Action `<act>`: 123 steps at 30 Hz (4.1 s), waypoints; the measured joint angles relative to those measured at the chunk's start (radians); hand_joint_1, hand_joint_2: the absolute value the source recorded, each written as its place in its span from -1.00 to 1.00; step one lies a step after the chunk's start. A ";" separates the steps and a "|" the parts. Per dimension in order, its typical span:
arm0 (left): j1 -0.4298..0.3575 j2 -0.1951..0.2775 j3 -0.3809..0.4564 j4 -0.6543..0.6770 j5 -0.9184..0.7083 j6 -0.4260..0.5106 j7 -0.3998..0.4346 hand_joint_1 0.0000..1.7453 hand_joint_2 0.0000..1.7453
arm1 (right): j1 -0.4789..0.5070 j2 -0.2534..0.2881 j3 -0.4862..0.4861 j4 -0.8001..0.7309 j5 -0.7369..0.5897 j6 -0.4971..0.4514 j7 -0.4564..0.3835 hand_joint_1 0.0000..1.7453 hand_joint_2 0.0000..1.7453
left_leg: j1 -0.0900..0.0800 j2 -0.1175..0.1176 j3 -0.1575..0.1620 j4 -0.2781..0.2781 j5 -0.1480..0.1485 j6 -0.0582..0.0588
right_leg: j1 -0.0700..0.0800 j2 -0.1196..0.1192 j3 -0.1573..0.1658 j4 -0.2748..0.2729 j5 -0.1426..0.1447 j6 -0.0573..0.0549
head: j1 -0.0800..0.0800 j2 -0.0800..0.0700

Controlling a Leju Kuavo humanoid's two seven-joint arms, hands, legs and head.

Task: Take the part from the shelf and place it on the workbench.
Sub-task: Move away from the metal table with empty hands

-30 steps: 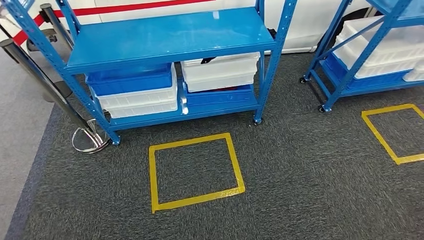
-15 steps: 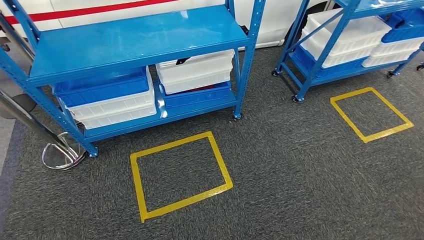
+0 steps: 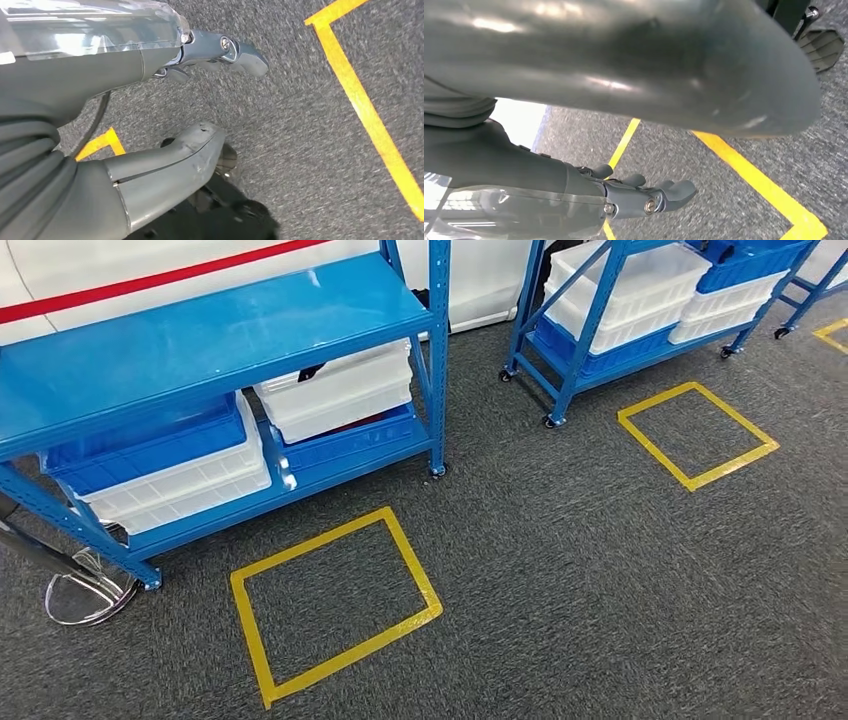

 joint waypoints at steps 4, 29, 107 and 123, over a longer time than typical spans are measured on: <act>0.000 -0.001 0.005 -0.014 -0.001 -0.004 0.000 -1.00 -1.00 | 0.005 -0.001 0.010 0.006 0.038 0.008 -0.002 -1.00 -1.00 | -0.005 0.020 0.078 -0.212 0.136 0.013 | 0.003 0.006 0.013 0.009 -0.015 0.007 | -0.005 0.000; -0.005 -0.015 0.006 -0.027 -0.018 0.000 0.001 -1.00 -1.00 | 0.013 -0.016 0.032 0.017 0.077 0.012 0.006 -1.00 -1.00 | -0.004 -0.025 -0.006 -0.048 0.024 0.001 | -0.006 -0.022 0.004 -0.003 -0.002 0.001 | -0.009 0.000; -0.013 -0.027 0.009 -0.041 0.012 0.027 0.090 -1.00 -1.00 | -0.006 -0.009 0.035 0.013 0.075 0.002 0.053 -1.00 -1.00 | -0.010 -0.025 0.121 -0.277 0.139 0.067 | -0.004 -0.004 -0.069 0.294 -0.230 0.065 | -0.009 0.000; -0.025 -0.027 0.007 -0.039 0.009 0.034 0.126 -1.00 -1.00 | -0.010 -0.006 0.036 0.007 0.083 -0.026 0.070 -1.00 -1.00 | -0.002 -0.020 0.065 -0.035 -0.023 0.009 | -0.002 -0.003 -0.003 0.016 0.000 0.009 | -0.007 0.000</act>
